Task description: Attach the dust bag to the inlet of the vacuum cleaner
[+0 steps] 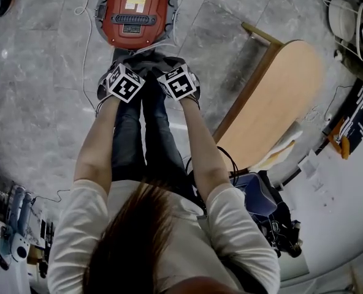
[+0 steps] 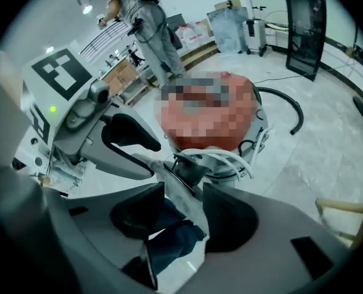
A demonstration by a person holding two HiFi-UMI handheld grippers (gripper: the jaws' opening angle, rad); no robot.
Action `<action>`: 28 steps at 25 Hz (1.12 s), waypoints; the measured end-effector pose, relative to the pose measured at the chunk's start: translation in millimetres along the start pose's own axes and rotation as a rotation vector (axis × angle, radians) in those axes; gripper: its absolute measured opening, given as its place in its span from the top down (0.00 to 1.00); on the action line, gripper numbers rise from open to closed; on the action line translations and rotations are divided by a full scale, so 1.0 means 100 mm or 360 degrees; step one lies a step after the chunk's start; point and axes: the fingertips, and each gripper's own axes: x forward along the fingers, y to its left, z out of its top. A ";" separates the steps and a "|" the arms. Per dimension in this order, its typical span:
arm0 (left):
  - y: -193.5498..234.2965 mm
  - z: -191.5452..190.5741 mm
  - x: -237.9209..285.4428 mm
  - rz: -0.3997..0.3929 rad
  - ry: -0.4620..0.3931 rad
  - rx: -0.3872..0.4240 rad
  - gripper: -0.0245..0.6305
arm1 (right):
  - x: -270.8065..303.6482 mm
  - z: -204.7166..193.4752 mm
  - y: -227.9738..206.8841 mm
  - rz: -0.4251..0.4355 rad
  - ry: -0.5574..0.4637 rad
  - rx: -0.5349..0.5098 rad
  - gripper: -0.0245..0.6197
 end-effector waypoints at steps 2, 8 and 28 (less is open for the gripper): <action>-0.02 0.04 -0.11 0.0013 -0.0016 -0.0056 0.64 | -0.11 0.03 0.01 -0.0008 -0.0030 0.0069 0.66; -0.09 0.19 -0.38 0.0032 -0.0058 -0.0187 0.64 | -0.41 0.26 0.03 -0.0044 -0.0132 0.0133 0.71; -0.28 0.53 -1.36 0.0196 -0.0248 -0.0367 0.93 | -1.45 0.70 0.23 -0.0235 -0.0364 0.0196 0.96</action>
